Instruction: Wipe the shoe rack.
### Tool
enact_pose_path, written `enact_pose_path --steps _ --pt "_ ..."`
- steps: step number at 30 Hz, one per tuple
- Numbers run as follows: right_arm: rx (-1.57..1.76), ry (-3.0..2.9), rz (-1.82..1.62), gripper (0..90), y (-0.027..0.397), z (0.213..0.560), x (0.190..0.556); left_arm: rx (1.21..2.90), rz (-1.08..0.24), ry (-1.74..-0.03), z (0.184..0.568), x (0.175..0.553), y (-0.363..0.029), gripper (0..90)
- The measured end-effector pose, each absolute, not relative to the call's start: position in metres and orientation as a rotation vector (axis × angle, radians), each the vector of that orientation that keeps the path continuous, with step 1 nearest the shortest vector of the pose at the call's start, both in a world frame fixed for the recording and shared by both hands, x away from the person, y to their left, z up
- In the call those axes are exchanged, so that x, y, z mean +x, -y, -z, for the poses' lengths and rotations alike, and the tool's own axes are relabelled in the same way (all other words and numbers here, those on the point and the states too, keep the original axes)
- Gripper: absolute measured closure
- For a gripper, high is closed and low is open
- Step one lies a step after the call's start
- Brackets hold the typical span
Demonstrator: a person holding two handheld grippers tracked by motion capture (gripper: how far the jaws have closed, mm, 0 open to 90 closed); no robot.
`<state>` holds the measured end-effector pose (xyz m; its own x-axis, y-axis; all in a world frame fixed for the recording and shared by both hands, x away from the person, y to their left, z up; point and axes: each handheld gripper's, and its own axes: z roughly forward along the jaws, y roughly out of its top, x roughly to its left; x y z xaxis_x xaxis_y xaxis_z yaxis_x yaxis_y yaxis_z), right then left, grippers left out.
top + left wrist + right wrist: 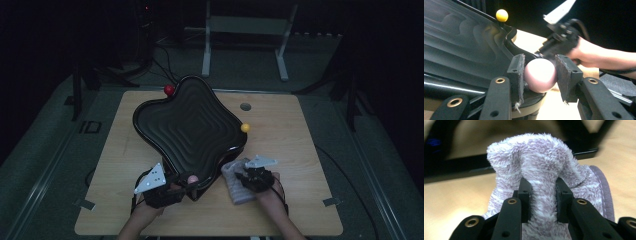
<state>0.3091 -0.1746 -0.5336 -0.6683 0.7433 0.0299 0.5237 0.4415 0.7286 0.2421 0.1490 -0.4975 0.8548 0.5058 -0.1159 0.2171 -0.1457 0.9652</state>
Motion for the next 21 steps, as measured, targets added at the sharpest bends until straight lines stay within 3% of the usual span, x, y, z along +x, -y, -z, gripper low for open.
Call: enact_pose_path --steps 9,21 --pt "0.728 -2.616 -1.268 71.8 0.129 0.521 0.252 1.725 -0.276 -0.560 0.498 0.242 -0.149 60.4" --pt "0.635 -2.656 -1.373 72.6 0.096 0.522 0.256 1.729 -0.275 -0.569 0.497 0.242 -0.149 60.5"
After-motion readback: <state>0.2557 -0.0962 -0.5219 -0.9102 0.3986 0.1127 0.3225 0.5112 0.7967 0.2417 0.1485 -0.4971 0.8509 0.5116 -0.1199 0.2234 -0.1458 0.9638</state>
